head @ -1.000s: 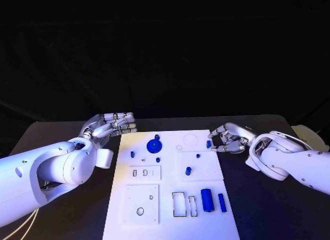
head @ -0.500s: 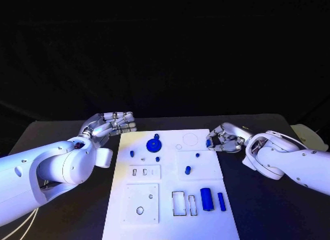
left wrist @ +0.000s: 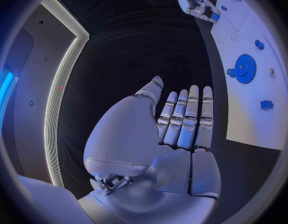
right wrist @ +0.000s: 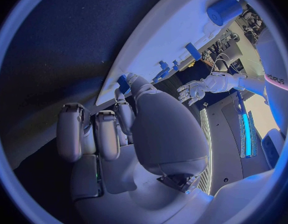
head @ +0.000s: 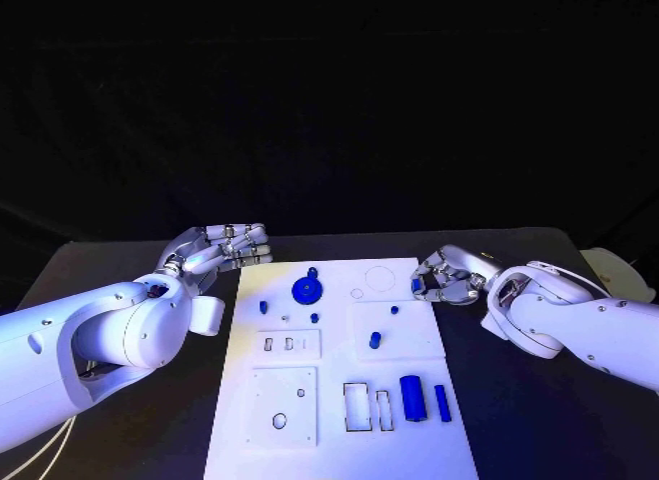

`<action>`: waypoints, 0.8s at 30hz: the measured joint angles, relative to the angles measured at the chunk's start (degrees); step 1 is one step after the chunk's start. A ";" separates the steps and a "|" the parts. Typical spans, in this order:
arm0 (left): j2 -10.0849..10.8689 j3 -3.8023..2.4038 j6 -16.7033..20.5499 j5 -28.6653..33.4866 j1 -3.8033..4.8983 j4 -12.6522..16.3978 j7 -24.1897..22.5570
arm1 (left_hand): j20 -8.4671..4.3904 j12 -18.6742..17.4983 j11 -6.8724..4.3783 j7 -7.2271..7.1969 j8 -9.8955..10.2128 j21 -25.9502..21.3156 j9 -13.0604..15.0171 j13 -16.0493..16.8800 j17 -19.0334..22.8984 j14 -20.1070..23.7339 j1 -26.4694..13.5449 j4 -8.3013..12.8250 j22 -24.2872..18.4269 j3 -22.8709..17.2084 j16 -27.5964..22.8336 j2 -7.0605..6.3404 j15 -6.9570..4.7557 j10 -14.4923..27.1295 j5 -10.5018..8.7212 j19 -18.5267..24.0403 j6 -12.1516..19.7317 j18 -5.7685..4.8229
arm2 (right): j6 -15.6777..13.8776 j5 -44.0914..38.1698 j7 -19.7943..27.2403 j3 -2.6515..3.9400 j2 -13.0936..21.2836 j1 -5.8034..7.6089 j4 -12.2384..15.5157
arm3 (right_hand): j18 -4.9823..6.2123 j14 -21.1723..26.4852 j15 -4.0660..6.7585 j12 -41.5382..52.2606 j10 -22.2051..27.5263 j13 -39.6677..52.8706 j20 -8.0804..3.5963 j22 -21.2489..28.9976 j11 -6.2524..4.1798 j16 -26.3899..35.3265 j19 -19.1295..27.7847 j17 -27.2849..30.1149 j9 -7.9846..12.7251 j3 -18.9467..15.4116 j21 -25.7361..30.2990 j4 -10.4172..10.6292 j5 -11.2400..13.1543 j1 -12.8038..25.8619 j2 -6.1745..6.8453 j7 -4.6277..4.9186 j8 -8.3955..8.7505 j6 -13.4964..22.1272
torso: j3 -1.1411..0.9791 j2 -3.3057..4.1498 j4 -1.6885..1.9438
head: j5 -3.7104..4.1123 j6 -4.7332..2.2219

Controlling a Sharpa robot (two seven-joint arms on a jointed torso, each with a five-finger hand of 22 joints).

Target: Assemble the parts on the task board

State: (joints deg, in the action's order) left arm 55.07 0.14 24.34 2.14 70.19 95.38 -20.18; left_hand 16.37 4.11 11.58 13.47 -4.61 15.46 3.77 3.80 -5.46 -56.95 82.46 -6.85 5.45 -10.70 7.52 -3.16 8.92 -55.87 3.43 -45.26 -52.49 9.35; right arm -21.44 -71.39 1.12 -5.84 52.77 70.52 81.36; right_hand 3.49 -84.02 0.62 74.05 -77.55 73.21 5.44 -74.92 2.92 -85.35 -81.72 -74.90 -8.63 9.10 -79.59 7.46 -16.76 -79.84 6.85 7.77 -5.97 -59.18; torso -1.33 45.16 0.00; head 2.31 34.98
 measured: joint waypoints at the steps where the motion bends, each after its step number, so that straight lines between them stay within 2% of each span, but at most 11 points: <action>1: 0.00 0.00 0.00 0.00 0.00 0.00 0.00 | 0.00 0.00 0.00 0.00 0.00 0.00 0.00 0.00 0.00 0.00 0.00 0.00 0.00 0.00 0.00 0.00 0.00 0.00 0.00 0.00 0.00 0.00 | 0.00 -0.05 -0.10 0.00 -0.09 0.00 -0.06 | 0.00 0.00 0.00 0.00 0.00 0.00 0.08 0.00 0.00 0.00 -0.08 0.00 -0.01 0.00 0.00 0.00 0.00 0.07 -0.07 -0.16 0.00 -0.16 | 0.00 0.00 0.00 | 0.01 0.01; 5: 0.01 0.00 -0.01 0.00 0.00 0.02 0.01 | 0.00 0.00 0.00 0.00 0.00 0.00 0.00 0.00 0.00 0.00 0.00 0.00 0.00 0.00 0.00 0.00 0.00 0.00 0.00 0.00 0.00 0.00 | -0.02 -0.21 -0.34 0.00 -0.32 -0.03 -0.21 | 0.00 0.00 0.00 0.00 0.00 0.05 0.08 0.00 0.00 0.00 -0.08 0.00 -0.06 0.16 -0.29 0.16 0.00 0.14 -0.14 0.00 -0.23 -0.40 | 0.00 0.00 0.01 | -0.07 0.05; 11: 0.03 0.00 -0.02 0.00 0.00 0.03 0.03 | 0.00 0.00 0.00 0.00 0.00 0.00 0.00 0.00 0.00 0.00 0.00 0.15 0.01 -0.15 0.00 0.00 0.00 0.00 0.00 0.00 0.00 0.00 | -0.19 -0.38 -0.67 0.00 -0.60 -0.07 -0.55 | 0.00 -0.01 0.43 0.64 -0.52 0.53 -0.42 0.00 -0.52 -0.23 -0.58 0.00 -0.29 0.40 -0.75 0.40 -0.76 0.55 -0.55 -0.62 -0.66 -1.86 | 0.00 -0.03 0.00 | -0.17 0.18; 17: 0.06 0.00 -0.03 0.00 0.00 0.07 0.05 | 0.00 0.00 0.00 0.00 0.00 0.00 0.00 0.00 0.00 0.00 0.00 0.16 0.00 -0.16 0.00 0.00 0.00 0.00 0.00 0.00 0.00 0.00 | -0.97 -0.44 -0.98 0.01 -0.89 -0.10 -0.68 | -0.01 -0.01 0.84 1.16 -1.13 1.14 -0.85 0.01 -1.13 -0.45 -1.01 0.00 -0.45 1.32 -1.42 0.27 -1.20 0.36 -1.75 -1.42 -1.45 -3.05 | 0.00 -0.04 -0.01 | -0.05 0.30; 20: 0.07 0.00 -0.04 0.01 0.00 0.07 0.07 | 0.00 0.00 0.00 0.00 0.00 0.00 0.00 0.00 0.00 0.00 0.00 0.16 -0.05 -0.16 0.00 0.00 0.00 0.00 0.00 0.00 0.00 0.00 | -1.52 -0.47 -1.16 0.01 -0.95 -0.12 -0.68 | 0.00 -0.01 1.26 1.32 -1.44 1.43 -1.05 0.01 -1.44 -0.45 -1.20 -0.02 -0.46 2.07 -1.73 0.12 -1.05 0.20 -2.20 -1.61 -1.81 -3.66 | 0.00 -0.04 0.00 | -0.03 0.31; 24: 0.09 0.00 -0.05 0.01 0.00 0.07 0.08 | 0.00 0.00 0.00 0.00 0.00 0.00 0.00 0.00 0.00 0.00 0.00 0.16 -0.05 -0.16 0.00 0.00 0.00 0.00 0.00 0.00 0.00 0.00 | -2.52 -0.49 -1.36 0.01 -0.96 -0.14 -0.38 | 0.00 0.00 1.26 1.54 -1.64 1.64 -1.34 0.01 -1.64 -0.67 -1.50 -0.04 -0.53 3.00 -1.99 -0.32 -0.50 -0.23 -2.67 -1.79 -2.21 -3.82 | 0.00 -0.05 0.01 | 0.00 0.41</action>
State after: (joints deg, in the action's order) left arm 55.16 0.14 24.30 2.15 70.19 95.45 -20.10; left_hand 16.37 4.11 11.58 13.47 -4.61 15.47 3.77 3.80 -5.46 -56.95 82.46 -6.69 5.41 -10.86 7.52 -3.16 8.92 -55.87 3.43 -45.26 -52.49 9.34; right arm -23.96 -71.88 -0.24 -5.83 51.82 70.39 80.98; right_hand 3.49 -84.03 1.87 75.58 -79.19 74.84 4.09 -74.91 1.28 -86.01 -83.22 -74.95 -9.16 12.11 -81.58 7.14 -17.27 -80.08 4.18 5.98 -8.18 -63.00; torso -1.33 45.11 0.01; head 2.31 35.39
